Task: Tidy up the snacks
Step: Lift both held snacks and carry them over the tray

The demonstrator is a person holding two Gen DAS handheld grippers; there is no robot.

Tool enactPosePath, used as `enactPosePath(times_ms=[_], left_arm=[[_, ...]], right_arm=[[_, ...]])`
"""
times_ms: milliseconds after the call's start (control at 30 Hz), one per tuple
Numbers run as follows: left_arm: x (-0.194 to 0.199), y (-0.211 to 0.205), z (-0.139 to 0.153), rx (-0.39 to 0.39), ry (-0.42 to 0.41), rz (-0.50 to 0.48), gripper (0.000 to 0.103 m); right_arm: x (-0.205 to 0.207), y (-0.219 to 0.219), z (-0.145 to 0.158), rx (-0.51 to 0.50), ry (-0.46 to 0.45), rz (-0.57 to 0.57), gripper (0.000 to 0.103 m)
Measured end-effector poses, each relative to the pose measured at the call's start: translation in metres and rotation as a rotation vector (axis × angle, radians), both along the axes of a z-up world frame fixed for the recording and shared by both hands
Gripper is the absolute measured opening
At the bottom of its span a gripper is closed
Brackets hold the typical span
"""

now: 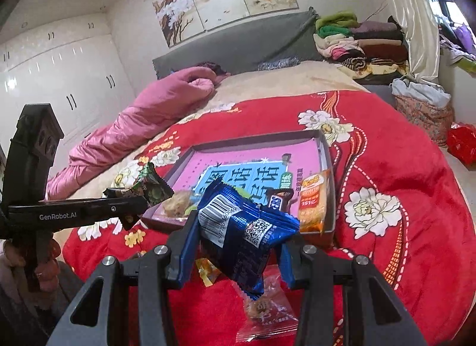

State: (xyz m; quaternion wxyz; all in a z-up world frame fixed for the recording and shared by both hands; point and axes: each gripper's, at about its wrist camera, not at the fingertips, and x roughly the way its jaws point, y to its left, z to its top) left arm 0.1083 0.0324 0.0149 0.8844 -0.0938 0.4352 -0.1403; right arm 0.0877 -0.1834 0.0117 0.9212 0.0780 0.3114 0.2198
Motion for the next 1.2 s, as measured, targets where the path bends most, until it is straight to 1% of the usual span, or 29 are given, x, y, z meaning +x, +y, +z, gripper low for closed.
enactPosePath(times_ms=[367,633,900,1200], left_arm=[[0.012,-0.017,0.010,0.013,-0.010,-0.009,0.022],[0.022,-0.027,0.015,0.028,-0.020,-0.008,0.022],[0.028,-0.029,0.013,0.032,-0.017,0.001,0.022],[0.036,-0.021,0.004,0.033,-0.006,0.027,0.022]], right_arm=[[0.002,-0.007,0.011,0.003,-0.039,-0.018,0.046],[0.006,-0.013,0.014,0.020,-0.045,-0.026,0.046],[0.013,-0.014,0.013,0.033,-0.043,-0.019,0.046],[0.024,-0.012,0.011,0.037,-0.039,-0.002,0.046]])
